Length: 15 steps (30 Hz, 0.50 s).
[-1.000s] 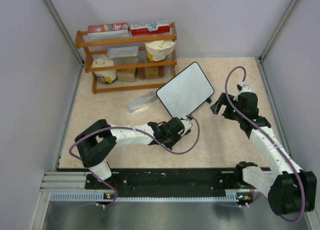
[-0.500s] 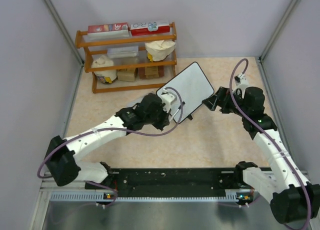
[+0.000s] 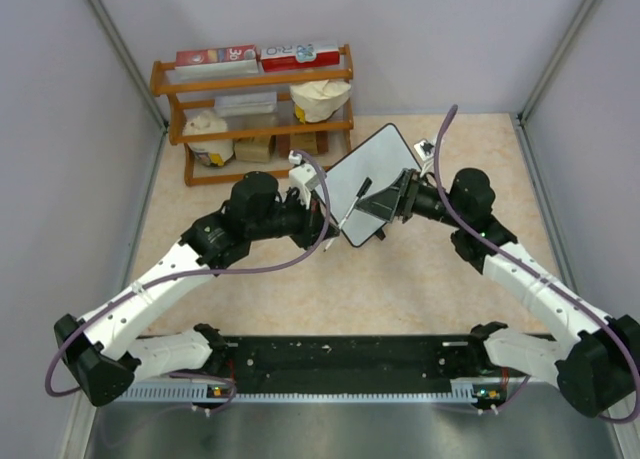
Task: Write a sentence on the whiteboard
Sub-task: Pass from the left arm to the right
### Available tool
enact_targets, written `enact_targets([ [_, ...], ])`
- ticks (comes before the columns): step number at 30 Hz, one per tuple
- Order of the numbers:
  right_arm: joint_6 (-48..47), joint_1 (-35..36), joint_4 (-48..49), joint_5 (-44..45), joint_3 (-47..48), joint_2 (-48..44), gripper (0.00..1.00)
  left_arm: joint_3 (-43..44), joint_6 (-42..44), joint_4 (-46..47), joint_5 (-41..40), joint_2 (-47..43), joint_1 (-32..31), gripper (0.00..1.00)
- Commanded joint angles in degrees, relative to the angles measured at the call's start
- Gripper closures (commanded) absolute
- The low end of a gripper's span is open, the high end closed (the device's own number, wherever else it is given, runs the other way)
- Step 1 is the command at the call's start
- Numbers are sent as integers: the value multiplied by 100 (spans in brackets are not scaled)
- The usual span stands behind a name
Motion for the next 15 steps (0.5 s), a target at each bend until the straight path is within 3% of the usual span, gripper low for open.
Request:
enact_targets([
  [1, 633, 173, 1359, -418, 172, 219, 32, -22, -366, 577, 488, -242, 9, 100],
  [3, 643, 269, 1431, -515, 181, 255, 33, -84, -446, 674, 550, -260, 9, 100],
  [9, 483, 516, 1061, -629, 270, 369, 50, -84, -420, 744, 848, -234, 9, 100],
  [12, 730, 534, 1440, -709, 137, 404, 71, -75, -402, 718, 919, -225, 9, 100],
  [13, 748, 542, 1457, -709, 128, 413, 91, -84, -402, 709, 945, -225, 9, 100],
  [14, 756, 542, 1466, -709, 120, 396, 100, -110, -402, 709, 954, -242, 9, 100],
  [15, 757, 534, 1440, -665, 93, 343, 100, -111, -402, 709, 937, -268, 9, 100],
])
